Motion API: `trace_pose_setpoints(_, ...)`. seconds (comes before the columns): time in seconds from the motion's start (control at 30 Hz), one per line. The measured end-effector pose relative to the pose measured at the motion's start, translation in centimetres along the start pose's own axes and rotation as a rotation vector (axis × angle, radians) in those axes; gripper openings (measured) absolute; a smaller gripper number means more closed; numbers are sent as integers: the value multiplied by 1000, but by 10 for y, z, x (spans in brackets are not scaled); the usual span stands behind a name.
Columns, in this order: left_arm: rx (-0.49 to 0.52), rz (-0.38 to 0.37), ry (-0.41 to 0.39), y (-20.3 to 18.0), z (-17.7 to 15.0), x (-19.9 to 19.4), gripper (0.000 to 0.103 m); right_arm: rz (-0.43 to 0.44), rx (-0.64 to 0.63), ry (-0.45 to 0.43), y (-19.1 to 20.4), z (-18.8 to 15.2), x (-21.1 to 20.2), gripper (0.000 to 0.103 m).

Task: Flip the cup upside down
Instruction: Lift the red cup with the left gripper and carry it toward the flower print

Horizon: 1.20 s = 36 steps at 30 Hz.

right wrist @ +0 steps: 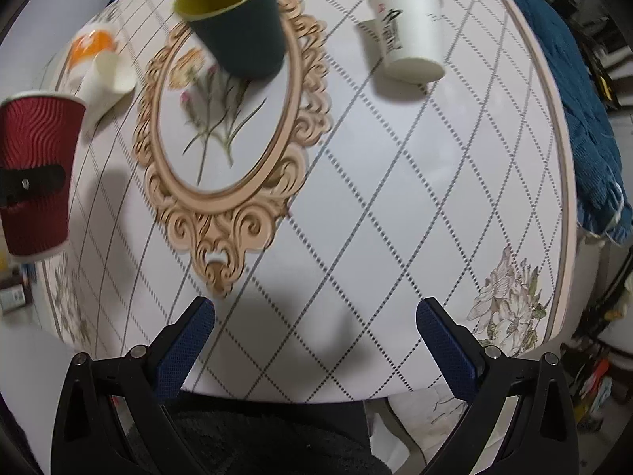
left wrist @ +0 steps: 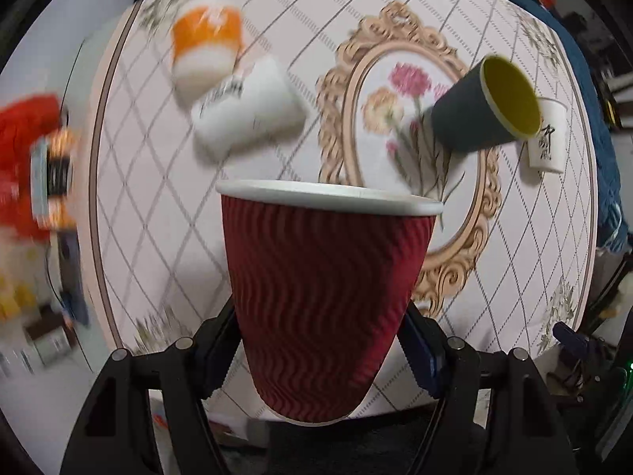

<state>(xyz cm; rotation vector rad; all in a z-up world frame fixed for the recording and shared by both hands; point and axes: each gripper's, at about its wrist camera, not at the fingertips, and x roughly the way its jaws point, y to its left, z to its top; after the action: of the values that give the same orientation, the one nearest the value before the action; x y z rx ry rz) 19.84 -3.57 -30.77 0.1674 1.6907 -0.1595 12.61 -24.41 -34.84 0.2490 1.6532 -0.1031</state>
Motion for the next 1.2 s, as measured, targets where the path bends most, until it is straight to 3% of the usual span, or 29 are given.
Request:
trace_pose_setpoints(0.27, -89, -45, 54, 22, -42, 27, 72, 1, -83, 50, 22, -20, 18, 103)
trace_pose_setpoints(0.43, -121, -88, 88, 29, -51, 50, 72, -11, -96, 74, 33, -24, 28, 103)
trace_pose_setpoints(0.8, -150, -130, 87, 33, -39, 81, 72, -63, -59, 91, 38, -28, 50, 103)
trace_pose_setpoints(1.2, -109, -105, 88, 24, -14, 89, 74, -79, -23, 97, 35, -22, 59, 103)
